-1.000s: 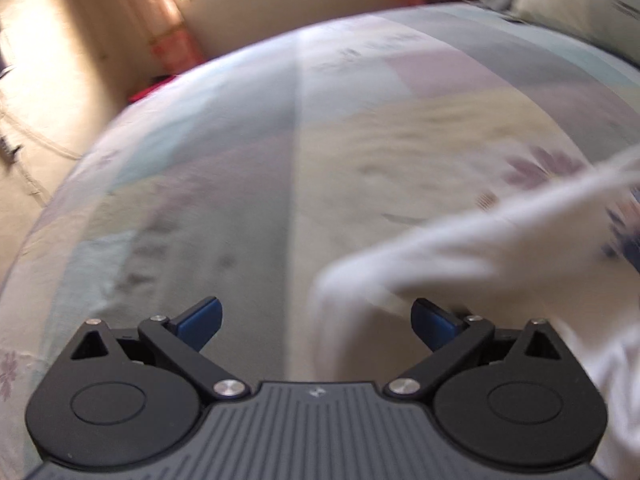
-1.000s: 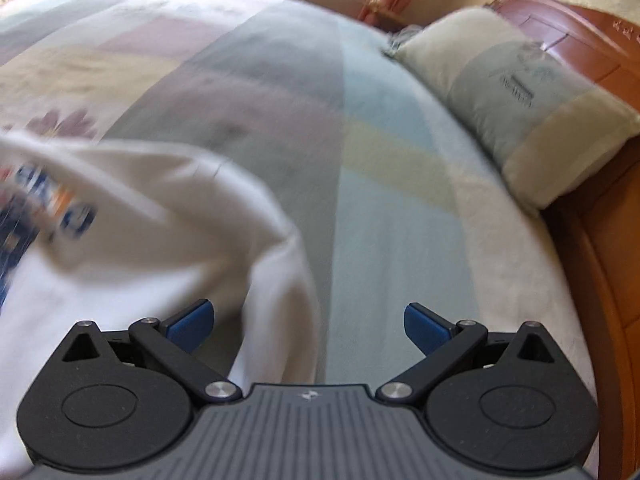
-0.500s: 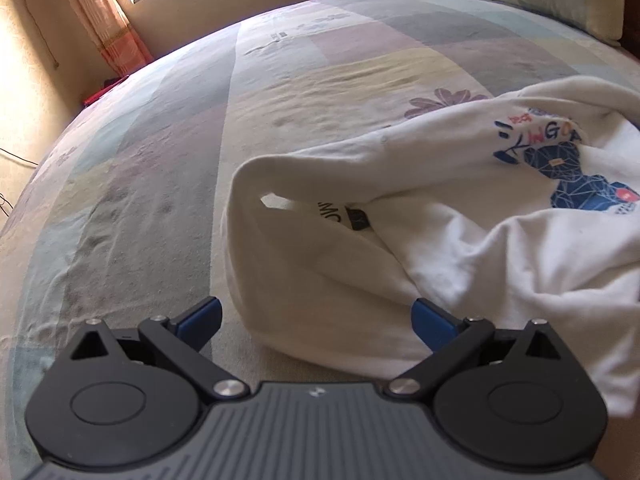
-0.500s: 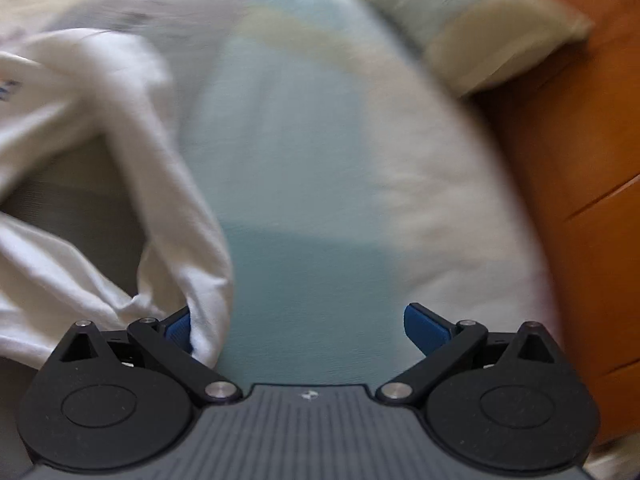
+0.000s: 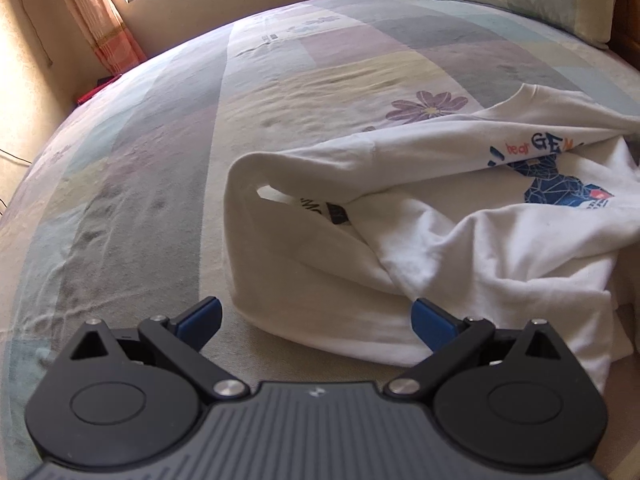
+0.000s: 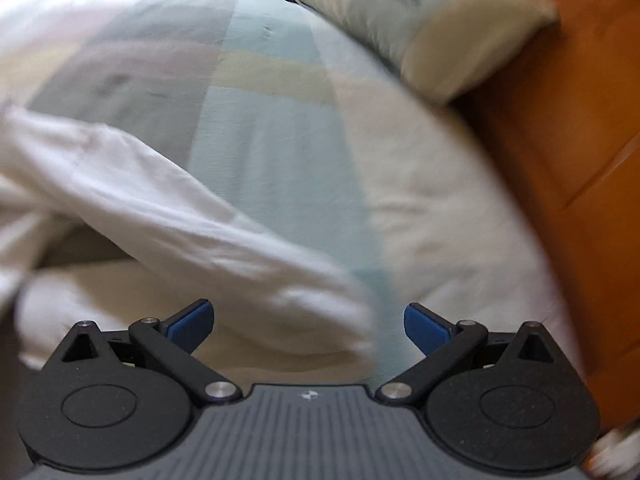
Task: Fold clothes
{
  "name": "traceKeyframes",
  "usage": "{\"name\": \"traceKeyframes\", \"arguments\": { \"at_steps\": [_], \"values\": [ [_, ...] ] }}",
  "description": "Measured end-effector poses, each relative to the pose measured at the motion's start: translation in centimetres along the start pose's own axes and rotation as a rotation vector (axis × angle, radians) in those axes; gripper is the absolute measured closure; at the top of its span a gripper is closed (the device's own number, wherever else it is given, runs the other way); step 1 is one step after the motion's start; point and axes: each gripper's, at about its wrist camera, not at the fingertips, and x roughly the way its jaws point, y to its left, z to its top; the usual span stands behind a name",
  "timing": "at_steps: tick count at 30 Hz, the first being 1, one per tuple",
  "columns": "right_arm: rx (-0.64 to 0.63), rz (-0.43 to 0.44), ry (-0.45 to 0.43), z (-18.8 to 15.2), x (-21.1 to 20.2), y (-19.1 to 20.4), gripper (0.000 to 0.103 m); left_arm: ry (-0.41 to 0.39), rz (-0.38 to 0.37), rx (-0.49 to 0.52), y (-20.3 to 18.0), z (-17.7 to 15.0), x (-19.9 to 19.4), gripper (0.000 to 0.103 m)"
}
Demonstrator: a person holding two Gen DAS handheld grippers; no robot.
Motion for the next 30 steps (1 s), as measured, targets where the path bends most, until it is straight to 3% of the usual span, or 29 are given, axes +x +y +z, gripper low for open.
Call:
{"name": "traceKeyframes", "arguments": {
  "at_steps": [4,8,12,14,17,23,30],
  "values": [
    [0.080,-0.019,0.038,-1.7,1.9,0.0,0.000,0.003,-0.016,0.005,-0.4,-0.4,-0.2,0.002],
    [0.061,-0.106,0.045,-3.7,2.1,-2.3,0.000,0.028,-0.011,-0.003,0.1,-1.2,0.0,0.002],
    [0.004,-0.313,0.055,-4.1,2.1,-4.6,0.000,0.055,0.004,-0.010,0.7,-2.0,0.4,0.002],
    [-0.005,-0.301,0.047,-4.4,0.9,-4.9,0.000,0.056,-0.004,-0.011,0.6,-2.1,0.2,0.002],
    [-0.052,-0.205,0.005,-4.9,-2.0,-2.8,0.000,0.060,-0.019,0.002,0.2,-2.2,0.2,0.002],
    [-0.236,0.145,-0.155,-5.3,-9.6,6.1,0.000,0.073,-0.023,0.021,-0.1,-2.8,-0.3,0.002],
    [-0.498,0.512,-0.276,-5.7,-16.7,20.8,0.000,0.079,-0.011,-0.026,1.8,-4.7,-1.7,0.002]
  ]
}}
